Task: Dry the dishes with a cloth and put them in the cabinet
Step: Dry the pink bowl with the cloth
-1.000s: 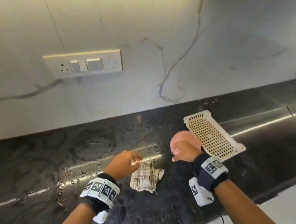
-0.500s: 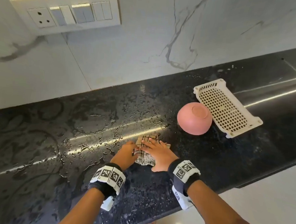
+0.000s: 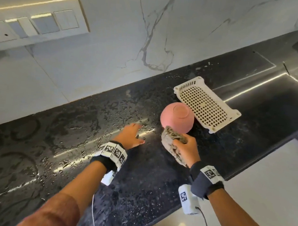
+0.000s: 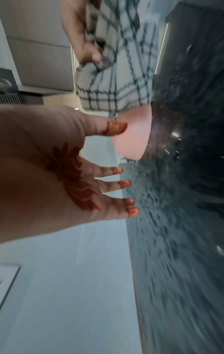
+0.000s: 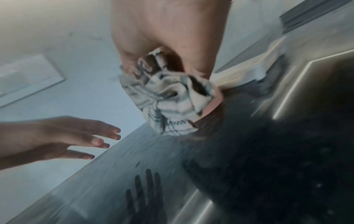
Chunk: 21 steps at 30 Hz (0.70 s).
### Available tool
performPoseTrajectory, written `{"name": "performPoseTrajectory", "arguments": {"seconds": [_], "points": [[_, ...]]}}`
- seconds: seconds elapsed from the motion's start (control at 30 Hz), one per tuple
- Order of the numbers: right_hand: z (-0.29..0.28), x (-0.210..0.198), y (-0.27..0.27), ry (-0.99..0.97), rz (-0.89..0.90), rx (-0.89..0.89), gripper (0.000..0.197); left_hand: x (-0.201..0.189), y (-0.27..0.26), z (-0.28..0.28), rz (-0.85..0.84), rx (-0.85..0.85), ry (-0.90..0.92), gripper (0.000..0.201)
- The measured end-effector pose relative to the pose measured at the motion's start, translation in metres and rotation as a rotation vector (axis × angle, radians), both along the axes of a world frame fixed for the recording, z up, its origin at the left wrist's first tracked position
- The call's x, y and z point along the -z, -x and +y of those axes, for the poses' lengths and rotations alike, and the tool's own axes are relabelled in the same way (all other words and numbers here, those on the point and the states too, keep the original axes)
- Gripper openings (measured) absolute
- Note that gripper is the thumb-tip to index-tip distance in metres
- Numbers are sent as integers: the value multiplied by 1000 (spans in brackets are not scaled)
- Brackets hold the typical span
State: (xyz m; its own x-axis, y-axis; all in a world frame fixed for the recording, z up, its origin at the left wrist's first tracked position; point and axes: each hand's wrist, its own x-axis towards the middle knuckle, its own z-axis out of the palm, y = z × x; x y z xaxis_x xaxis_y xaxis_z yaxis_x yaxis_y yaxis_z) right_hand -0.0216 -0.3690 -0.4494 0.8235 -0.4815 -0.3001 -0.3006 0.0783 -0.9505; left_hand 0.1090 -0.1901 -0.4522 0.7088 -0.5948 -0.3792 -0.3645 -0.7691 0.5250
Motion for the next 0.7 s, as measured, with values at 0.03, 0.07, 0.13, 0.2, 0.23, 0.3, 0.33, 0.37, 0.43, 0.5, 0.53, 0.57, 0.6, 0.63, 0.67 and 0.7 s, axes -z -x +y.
{"name": "performPoseTrajectory", "arguments": {"seconds": [0.03, 0.07, 0.13, 0.2, 0.23, 0.3, 0.33, 0.37, 0.43, 0.5, 0.53, 0.57, 0.6, 0.63, 0.67, 0.7], "points": [[-14, -8, 7, -117, -16, 81, 10, -1, -6, -19, -25, 26, -11, 78], [-28, -15, 14, -173, -13, 146, 10, -3, -12, -37, -65, 39, -22, 88], [-55, -22, 28, -182, -13, 267, 17, -2, -19, -76, -134, 65, -25, 104], [-76, -25, 43, -226, -26, 380, 22, 0, -19, -112, -156, 72, -21, 114], [-83, -23, 48, -267, -40, 419, 23, 0, -19, -126, -163, 71, -23, 117], [-96, -24, 61, -283, -25, 449, 22, 2, -16, -153, -160, 64, -30, 122], [-99, -24, 65, -271, -11, 467, 19, 4, -16, -163, -153, 60, -42, 124], [-105, -22, 71, -259, -1, 454, 16, 6, -16, -172, -146, 61, -60, 126], [-111, -17, 80, -244, 22, 446, 12, 10, -18, -185, -148, 66, -107, 130], [-114, -11, 87, -266, 50, 443, 11, 14, -20, -192, -163, 57, -130, 129], [-114, -10, 90, -280, 60, 439, 13, 16, -20, -194, -174, 47, -128, 126], [-114, -7, 92, -291, 66, 433, 17, 16, -21, -194, -184, 38, -119, 122], [-113, -7, 94, -313, 69, 428, 21, 15, -21, -193, -189, 31, -112, 118], [-111, -6, 95, -336, 69, 421, 24, 14, -21, -190, -187, 24, -109, 116], [-108, -8, 95, -362, 63, 411, 27, 13, -20, -185, -179, 7, -97, 114], [-105, -10, 93, -384, 54, 390, 29, 11, -19, -177, -157, -28, -73, 113]]}}
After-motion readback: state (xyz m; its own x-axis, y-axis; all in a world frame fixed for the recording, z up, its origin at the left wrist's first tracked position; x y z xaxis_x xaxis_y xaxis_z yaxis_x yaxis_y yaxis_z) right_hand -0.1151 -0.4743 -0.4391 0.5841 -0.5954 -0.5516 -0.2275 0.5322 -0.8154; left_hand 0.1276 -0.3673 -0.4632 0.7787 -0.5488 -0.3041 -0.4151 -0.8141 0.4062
